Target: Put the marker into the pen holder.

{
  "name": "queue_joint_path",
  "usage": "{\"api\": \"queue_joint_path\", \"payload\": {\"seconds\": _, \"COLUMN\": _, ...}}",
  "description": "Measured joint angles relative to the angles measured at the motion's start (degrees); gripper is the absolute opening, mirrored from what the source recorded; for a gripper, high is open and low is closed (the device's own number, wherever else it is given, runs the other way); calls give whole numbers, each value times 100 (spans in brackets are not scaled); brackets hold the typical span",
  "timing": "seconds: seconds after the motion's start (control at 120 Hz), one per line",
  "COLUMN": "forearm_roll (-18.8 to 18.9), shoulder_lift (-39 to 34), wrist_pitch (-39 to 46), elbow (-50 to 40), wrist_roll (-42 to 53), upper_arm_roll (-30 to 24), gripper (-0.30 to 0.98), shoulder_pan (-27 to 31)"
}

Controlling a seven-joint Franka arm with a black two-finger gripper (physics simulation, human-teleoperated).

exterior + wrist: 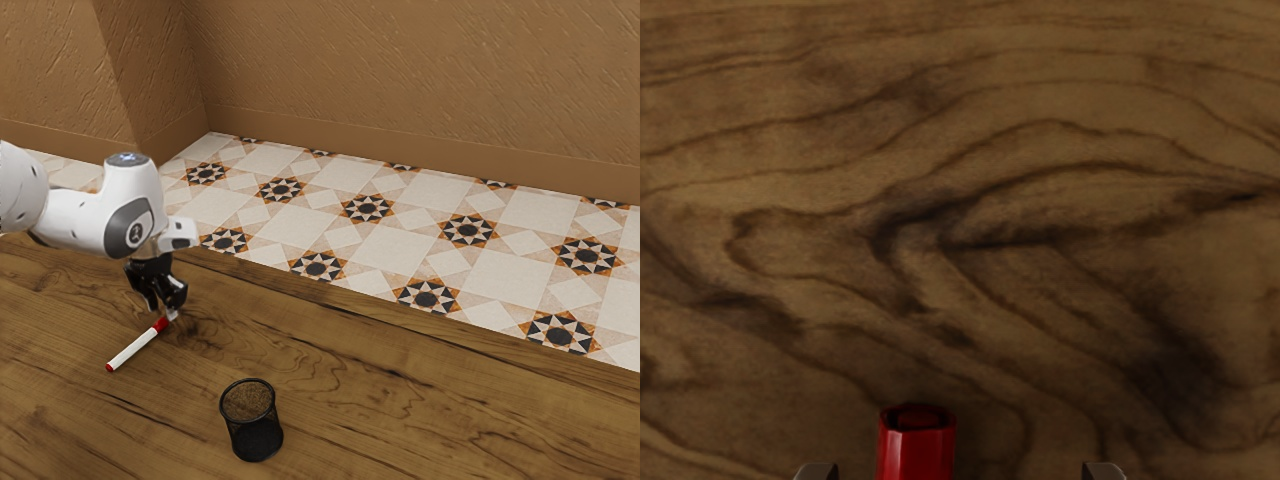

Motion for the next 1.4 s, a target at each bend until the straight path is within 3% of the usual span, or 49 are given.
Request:
{"api": "queue_joint_path", "payload": {"seconds": 0.392, "forearm_roll": -25, "shoulder_lift": -172, "wrist_pitch": 91, "elbow": -498, "wrist_roll": 156, "upper_arm_roll": -2, "gripper": 26, "shoulder_pan": 137}}
{"api": "queue_joint_path", "payload": {"seconds": 0.8, "forearm_roll": -18, "shoulder_lift": 55, "wrist_pitch": 148, "elbow": -455, "wrist_roll": 280, "upper_arm_roll": -2, "gripper": 26, "shoulder_pan": 222}}
{"api": "queue_joint_path", "payload": {"seconds": 1.017, "forearm_roll": 6, "shoulder_lift": 48, "wrist_pitch": 185, "elbow": -451, "wrist_roll": 319, "upper_arm_roll": -2, "gripper": 3, "shoulder_pan": 230}}
{"api": "queue_joint_path", "payload": {"seconds": 1.167, "forearm_roll": 69, "shoulder_lift": -26, "wrist_pitch": 205, "elbow": -456, "wrist_roll": 311, "upper_arm_roll": 0, "gripper": -5, "shoulder_pan": 224}}
{"api": "queue_joint_path", "payload": {"seconds": 1.4, "forearm_roll": 76, "shoulder_lift": -1395, "wrist_pitch": 153, "elbow": -946, "wrist_roll": 215, "upper_arm_roll": -1, "gripper": -10, "shoulder_pan": -840}}
